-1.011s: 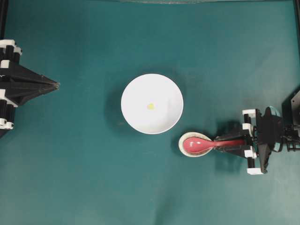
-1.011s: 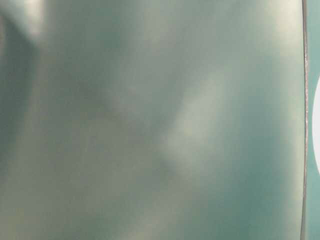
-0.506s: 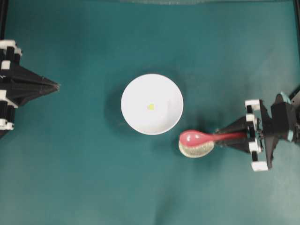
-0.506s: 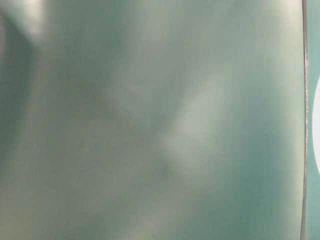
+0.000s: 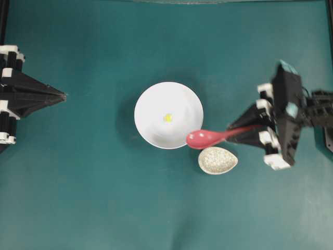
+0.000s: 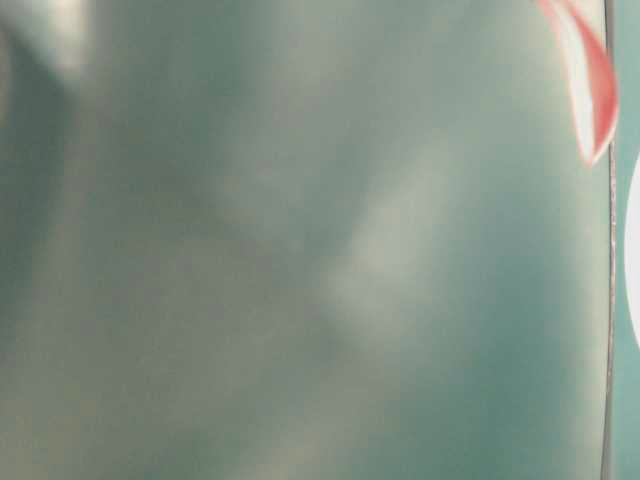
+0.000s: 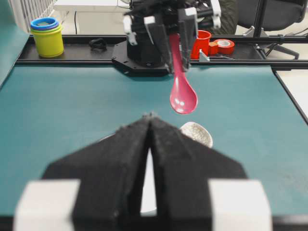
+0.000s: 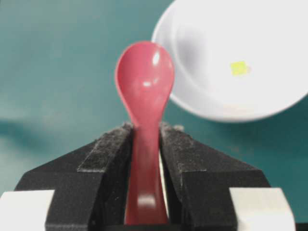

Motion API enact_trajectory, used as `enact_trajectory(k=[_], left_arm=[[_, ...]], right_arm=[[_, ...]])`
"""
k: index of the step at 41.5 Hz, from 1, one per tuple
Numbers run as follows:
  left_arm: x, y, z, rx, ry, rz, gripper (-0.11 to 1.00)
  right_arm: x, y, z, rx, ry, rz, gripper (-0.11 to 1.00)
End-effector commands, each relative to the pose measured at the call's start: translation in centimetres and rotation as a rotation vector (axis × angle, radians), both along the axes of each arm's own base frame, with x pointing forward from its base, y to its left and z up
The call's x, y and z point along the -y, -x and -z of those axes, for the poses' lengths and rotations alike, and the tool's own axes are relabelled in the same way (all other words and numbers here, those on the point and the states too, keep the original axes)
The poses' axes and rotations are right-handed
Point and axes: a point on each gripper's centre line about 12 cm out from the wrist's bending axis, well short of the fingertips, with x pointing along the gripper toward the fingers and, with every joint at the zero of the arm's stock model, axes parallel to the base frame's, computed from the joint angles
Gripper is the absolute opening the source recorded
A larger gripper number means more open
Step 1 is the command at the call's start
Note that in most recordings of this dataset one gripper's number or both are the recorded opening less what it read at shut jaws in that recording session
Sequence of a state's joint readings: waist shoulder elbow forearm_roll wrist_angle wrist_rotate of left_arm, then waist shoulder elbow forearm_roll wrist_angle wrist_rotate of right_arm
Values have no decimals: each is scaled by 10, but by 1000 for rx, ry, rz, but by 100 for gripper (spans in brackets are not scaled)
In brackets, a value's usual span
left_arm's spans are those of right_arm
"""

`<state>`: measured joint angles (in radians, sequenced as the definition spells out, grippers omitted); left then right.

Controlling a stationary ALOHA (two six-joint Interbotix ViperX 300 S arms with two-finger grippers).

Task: Scoop the yellow hexagonal prism block from the bowl with a spoon using the right arm.
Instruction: 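Lift the pink spoon with the right gripper over the white bowl, then lower the spoon bowl into the white bowl beside the yellow block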

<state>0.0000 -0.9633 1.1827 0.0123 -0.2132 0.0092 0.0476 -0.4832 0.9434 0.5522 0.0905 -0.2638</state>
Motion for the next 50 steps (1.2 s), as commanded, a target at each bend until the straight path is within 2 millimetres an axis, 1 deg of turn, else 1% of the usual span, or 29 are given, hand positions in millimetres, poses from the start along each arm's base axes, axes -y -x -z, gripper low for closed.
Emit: enact_trajectory(k=[1,7,14,21,31,35,50], left_arm=[[0,-1,-6,17,-12,2,0],[0,0,-8,26,-15,0,0],[0,0,-9,26,-15,2,0],[0,0,-9,28,-15,2,0],[0,0,-9,26,-15,0,0],[0,0,-9,28,-15,0,0],[0,0,-9,29,-17,0,0]], right_arm=[[12,-11,-19,-33,-9,-2,24],[27,-23,-23,-108,-3,0,24],[43,-40,-17,-192,5,9,24],[50,-54,-9,-291,8,-18,24],[54,-71,-6,-363,30,-43,24],[56,-74,-4,-382,38,-37,24],[61,-76,14,-460,31,9,24]])
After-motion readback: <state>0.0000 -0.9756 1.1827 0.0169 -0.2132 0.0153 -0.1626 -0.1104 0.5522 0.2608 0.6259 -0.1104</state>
